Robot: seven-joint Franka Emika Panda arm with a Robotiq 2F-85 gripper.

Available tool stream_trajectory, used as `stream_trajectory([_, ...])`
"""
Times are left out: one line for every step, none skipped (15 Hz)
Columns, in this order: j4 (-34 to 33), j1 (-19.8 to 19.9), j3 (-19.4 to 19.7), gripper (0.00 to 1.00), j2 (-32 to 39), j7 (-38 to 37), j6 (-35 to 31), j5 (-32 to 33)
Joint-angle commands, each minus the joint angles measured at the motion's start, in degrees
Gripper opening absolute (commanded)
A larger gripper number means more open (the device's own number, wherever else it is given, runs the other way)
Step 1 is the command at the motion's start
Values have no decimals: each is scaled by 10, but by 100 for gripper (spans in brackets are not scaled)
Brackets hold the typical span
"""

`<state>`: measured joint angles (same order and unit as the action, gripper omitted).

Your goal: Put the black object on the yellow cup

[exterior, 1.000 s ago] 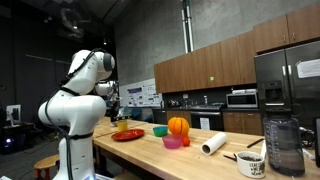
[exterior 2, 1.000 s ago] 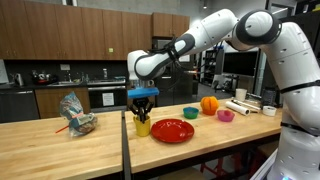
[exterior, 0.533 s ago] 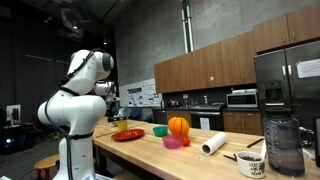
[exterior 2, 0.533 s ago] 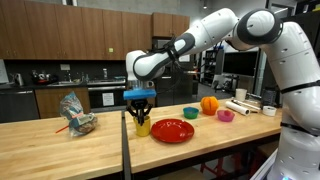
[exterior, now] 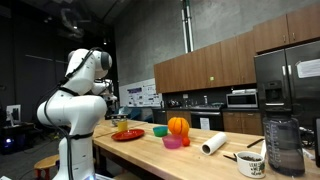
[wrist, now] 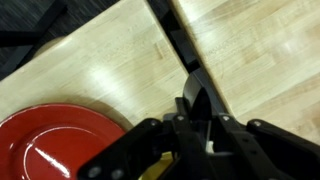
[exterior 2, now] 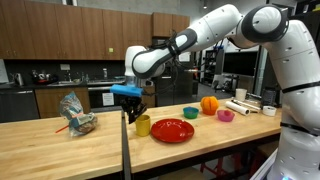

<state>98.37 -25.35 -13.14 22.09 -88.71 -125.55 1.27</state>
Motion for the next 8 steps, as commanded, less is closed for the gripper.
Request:
stream_trajectory([19, -27, 21, 5, -16, -129, -25, 16])
stream_trajectory([17, -31, 23, 5, -13, -165, -24, 20])
stream_trajectory([17, -35, 25, 5, -11, -200, -27, 22])
stream_trajectory([18, -39, 27, 5, -11, -236, -28, 26])
stream_trajectory([19, -43, 29, 5, -12, -272, -31, 34])
stream_trajectory([18, -48, 32, 5, -12, -309, -31, 43])
stream_trajectory([19, -51, 34, 5, -12, -344, -37, 54])
stream_trajectory([20, -52, 35, 5, -12, -370, -47, 64])
